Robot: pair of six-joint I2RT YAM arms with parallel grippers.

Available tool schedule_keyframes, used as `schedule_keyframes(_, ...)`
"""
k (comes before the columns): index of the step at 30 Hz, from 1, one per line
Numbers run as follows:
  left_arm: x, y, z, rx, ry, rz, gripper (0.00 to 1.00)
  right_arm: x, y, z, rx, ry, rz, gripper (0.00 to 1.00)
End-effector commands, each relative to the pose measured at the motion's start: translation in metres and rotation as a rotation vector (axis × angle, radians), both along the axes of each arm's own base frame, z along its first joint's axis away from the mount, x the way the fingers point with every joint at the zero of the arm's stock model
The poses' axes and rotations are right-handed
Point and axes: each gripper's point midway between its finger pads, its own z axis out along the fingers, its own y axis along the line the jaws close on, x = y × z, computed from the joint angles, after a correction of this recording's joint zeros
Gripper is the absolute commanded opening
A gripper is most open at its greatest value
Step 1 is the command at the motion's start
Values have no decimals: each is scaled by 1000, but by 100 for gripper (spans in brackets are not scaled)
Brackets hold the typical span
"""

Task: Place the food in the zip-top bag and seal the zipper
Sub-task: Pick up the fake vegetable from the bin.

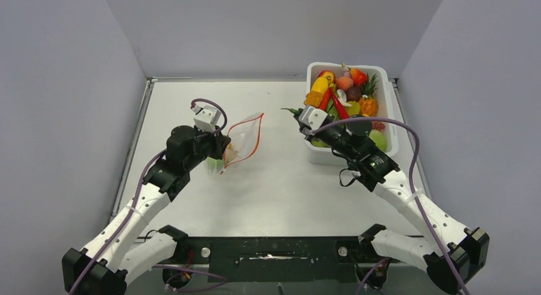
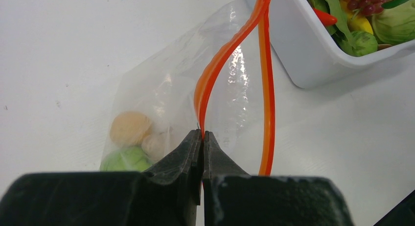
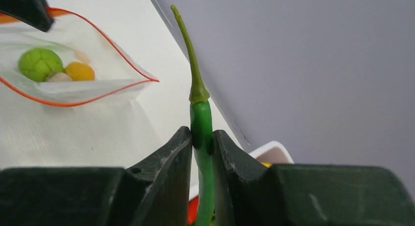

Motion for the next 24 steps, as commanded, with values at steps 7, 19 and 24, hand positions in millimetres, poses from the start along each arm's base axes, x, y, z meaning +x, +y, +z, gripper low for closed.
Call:
schedule_keyframes(7,2,-4,36,-80,-115,-29,0,-79,62,73,176,-308,442,8)
schedule_keyframes(19,-4,-10,41,-102,-136,-82,0,-135,110,79,170,-408,779,9)
schedule_keyframes(24,-6,-13,43,-109,-142,-102,0,-148,121,78,167,-424,865,9)
